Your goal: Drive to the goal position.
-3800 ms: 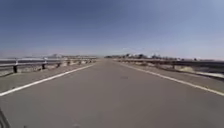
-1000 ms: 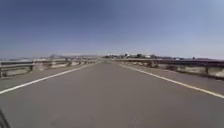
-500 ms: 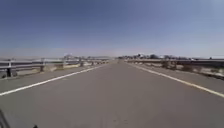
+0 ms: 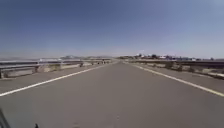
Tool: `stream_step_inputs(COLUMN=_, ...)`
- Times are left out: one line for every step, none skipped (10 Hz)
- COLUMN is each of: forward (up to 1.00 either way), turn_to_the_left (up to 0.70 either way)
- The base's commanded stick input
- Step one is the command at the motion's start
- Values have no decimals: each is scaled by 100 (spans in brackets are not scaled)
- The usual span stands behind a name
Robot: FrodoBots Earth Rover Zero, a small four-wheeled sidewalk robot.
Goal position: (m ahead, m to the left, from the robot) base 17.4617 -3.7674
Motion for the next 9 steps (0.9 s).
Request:
stream_step_inputs(forward=100, turn_to_the_left=0)
stream_step_inputs(forward=100, turn_to_the_left=-21)
stream_step_inputs(forward=100, turn_to_the_left=-9)
stream_step_inputs(forward=100, turn_to_the_left=0)
stream_step_inputs(forward=100, turn_to_the_left=0)
stream_step_inputs(forward=100, turn_to_the_left=0)
stream_step_inputs(forward=100, turn_to_the_left=0)
stream_step_inputs(forward=100, turn_to_the_left=0)
stream_step_inputs(forward=100, turn_to_the_left=0)
